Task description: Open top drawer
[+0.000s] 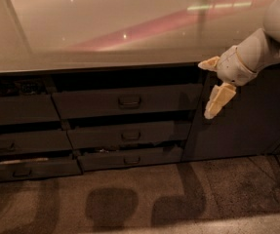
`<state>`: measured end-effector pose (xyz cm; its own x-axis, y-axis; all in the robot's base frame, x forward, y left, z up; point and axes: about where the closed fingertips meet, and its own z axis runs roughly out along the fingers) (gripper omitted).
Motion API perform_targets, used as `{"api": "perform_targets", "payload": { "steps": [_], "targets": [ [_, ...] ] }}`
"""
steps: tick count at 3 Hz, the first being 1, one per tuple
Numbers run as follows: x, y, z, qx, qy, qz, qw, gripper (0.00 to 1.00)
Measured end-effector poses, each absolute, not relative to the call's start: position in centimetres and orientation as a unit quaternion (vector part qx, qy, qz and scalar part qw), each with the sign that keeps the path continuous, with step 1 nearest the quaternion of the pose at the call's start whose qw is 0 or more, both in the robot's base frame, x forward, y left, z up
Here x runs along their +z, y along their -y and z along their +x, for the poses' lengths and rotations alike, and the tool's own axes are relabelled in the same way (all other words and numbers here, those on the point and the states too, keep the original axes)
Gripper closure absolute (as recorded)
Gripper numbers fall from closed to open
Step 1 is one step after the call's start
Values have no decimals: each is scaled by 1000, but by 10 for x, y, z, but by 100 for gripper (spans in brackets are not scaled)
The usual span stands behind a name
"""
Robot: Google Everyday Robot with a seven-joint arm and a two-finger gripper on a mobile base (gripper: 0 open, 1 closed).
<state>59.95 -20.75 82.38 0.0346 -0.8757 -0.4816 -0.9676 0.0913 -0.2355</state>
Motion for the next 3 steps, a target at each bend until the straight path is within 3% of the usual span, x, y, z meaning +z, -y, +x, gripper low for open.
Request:
{"api": "perform_targets", "payload": {
  "steps": [2, 3],
  "targets": [
    [820, 208, 594, 63, -669, -683, 286, 0],
    [813, 205, 567, 14, -618, -713, 333, 0]
  ]
}}
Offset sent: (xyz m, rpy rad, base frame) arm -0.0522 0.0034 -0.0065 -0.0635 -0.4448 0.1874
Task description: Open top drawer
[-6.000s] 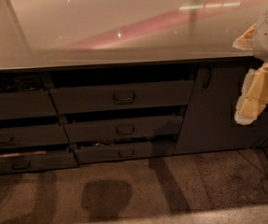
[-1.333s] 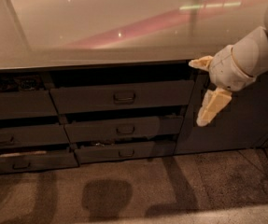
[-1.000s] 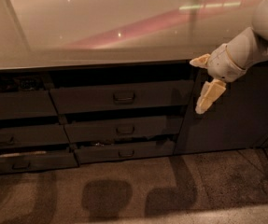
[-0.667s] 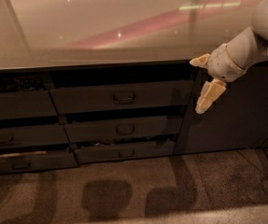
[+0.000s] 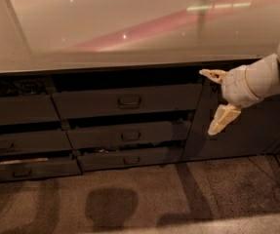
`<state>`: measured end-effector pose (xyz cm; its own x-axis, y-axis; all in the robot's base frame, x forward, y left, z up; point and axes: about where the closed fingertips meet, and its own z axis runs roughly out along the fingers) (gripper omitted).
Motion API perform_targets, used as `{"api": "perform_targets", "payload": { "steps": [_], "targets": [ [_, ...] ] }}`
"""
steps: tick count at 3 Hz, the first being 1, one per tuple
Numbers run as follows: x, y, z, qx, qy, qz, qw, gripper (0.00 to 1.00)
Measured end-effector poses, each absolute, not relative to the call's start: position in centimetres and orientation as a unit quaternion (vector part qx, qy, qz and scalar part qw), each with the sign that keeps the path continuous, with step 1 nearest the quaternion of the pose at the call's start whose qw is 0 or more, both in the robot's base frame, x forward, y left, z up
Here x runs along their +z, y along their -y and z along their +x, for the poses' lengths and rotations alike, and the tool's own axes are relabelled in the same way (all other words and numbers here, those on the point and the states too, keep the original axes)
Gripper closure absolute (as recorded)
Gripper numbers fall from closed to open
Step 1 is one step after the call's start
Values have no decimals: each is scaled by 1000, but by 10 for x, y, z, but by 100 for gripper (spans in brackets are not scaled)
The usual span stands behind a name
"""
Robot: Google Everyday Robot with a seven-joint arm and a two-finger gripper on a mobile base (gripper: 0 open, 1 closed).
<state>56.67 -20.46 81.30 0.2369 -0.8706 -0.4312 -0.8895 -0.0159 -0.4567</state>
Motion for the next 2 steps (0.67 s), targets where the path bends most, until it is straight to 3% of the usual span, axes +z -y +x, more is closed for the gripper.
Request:
{"api": "perform_targets", "payload": {
  "steps": [2],
  "targets": [
    [807, 202, 543, -32, -565, -732, 380, 0]
  ]
}}
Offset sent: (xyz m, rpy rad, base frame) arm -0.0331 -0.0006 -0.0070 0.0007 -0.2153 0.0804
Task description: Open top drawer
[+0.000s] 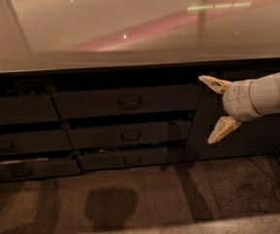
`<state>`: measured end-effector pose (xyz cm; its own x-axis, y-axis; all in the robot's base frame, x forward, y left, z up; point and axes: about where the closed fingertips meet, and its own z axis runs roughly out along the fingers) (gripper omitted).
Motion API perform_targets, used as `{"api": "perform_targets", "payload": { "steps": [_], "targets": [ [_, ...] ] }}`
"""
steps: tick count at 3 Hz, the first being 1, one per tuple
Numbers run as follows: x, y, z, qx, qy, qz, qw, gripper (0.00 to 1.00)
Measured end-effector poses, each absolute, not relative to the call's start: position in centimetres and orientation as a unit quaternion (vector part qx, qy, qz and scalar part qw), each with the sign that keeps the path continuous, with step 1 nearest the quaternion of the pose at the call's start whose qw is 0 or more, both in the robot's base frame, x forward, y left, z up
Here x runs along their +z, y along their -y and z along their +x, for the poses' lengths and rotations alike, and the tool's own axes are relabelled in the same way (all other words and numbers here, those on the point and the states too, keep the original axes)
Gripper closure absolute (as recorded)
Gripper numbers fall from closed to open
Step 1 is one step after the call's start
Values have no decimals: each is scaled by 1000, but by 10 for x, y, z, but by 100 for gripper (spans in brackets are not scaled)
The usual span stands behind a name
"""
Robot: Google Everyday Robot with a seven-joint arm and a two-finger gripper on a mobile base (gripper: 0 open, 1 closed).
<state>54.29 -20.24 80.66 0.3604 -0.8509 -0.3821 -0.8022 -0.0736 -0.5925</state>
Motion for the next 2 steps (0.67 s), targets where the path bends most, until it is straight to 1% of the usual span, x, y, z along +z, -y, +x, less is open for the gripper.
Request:
{"api": "perform_targets", "payload": {
  "steps": [1, 2],
  "targets": [
    [806, 202, 542, -33, -564, -732, 381, 0],
    [802, 202, 548, -73, -579, -732, 351, 0]
  ]
}}
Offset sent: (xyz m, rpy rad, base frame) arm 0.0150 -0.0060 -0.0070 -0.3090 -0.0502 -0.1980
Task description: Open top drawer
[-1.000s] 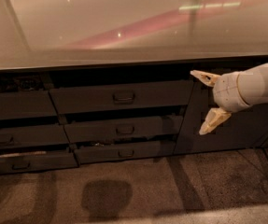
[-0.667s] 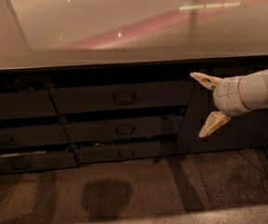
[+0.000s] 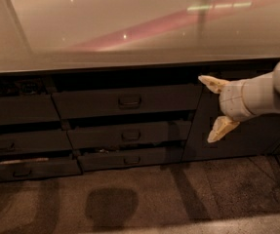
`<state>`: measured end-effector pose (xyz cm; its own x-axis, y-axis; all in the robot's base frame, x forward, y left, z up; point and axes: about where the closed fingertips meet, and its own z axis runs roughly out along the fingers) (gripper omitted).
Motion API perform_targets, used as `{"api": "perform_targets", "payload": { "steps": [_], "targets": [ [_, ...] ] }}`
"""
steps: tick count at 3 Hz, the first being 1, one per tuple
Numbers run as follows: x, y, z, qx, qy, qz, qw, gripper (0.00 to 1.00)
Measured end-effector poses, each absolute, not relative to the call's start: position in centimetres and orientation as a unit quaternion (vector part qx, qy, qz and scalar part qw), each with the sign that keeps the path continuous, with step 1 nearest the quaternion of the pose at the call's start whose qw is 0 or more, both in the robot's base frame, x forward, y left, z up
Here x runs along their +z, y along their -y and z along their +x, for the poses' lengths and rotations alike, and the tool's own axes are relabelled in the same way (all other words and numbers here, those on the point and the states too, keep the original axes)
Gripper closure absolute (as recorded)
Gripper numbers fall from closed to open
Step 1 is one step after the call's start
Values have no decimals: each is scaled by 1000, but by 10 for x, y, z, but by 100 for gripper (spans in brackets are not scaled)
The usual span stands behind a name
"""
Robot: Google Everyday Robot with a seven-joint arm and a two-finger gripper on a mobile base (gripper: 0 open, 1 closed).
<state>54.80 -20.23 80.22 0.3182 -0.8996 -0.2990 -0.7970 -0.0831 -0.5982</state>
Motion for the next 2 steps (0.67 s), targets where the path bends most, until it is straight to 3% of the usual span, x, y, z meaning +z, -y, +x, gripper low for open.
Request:
{"api": "perform_targets", "payload": {
  "steps": [2],
  "targets": [
    [790, 193, 556, -166, -594, -740, 269, 0]
  ]
}}
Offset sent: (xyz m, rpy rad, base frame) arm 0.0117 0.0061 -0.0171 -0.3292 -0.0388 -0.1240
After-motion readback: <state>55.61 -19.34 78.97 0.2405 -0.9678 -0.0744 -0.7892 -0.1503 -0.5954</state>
